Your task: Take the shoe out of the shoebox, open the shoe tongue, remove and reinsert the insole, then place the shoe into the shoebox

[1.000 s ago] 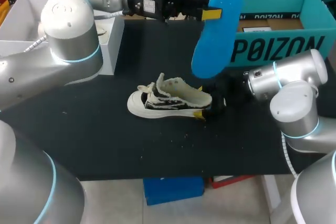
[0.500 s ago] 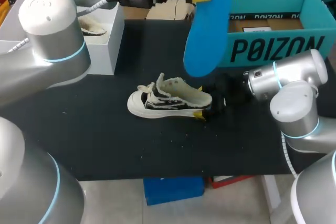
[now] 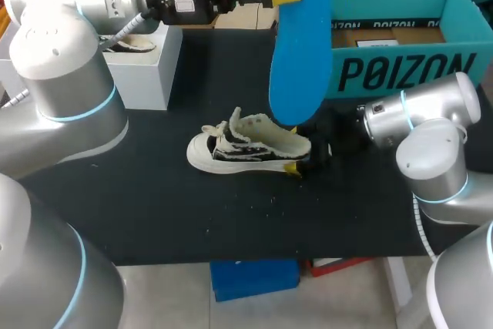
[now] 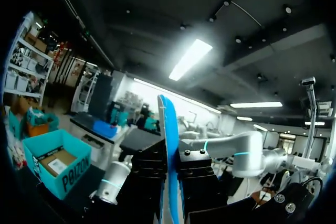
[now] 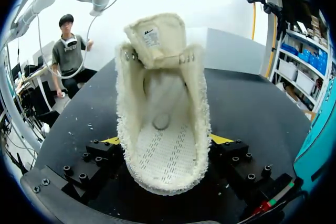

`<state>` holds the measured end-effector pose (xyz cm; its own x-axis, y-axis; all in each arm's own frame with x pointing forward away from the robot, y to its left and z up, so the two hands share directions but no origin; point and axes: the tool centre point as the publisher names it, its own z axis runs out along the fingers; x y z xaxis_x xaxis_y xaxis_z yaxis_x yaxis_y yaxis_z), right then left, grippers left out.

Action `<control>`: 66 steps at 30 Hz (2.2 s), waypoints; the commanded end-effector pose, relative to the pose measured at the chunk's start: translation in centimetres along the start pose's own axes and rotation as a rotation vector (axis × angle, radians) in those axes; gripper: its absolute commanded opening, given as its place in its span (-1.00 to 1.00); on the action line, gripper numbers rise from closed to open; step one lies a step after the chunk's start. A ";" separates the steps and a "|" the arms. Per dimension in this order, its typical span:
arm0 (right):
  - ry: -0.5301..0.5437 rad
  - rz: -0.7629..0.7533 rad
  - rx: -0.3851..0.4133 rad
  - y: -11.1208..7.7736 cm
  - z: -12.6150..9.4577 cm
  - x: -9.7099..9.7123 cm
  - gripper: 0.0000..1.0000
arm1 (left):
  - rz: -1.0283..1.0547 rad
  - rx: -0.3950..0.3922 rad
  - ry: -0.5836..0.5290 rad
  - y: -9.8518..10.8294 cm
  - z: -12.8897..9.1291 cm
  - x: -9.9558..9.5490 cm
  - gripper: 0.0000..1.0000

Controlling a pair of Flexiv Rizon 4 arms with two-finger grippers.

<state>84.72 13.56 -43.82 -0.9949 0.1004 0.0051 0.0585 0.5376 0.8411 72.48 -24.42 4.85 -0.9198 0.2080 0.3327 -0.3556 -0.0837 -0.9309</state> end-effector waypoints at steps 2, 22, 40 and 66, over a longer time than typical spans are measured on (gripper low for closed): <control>-0.001 0.001 0.002 -0.3 0.2 0.0 -1.00 | -0.010 0.027 -0.012 0.4 0.3 0.8 -1.00; -0.001 0.001 0.002 -0.3 0.2 0.0 -0.63 | -0.067 0.043 -0.009 2.1 0.5 2.0 -1.00; 0.091 -0.090 0.230 0.7 -5.2 -1.2 1.00 | -0.067 0.043 -0.009 2.1 0.5 2.0 -1.00; 0.040 -0.127 0.639 3.8 -6.5 -1.9 1.00 | -0.067 0.043 -0.009 2.1 0.5 2.0 -1.00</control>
<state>86.89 9.91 -37.63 -0.9992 -0.0328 -0.0228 -0.0394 0.9027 0.4284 69.96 -24.66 3.67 -0.8946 0.2083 0.3953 -0.4234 -0.1127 -0.8989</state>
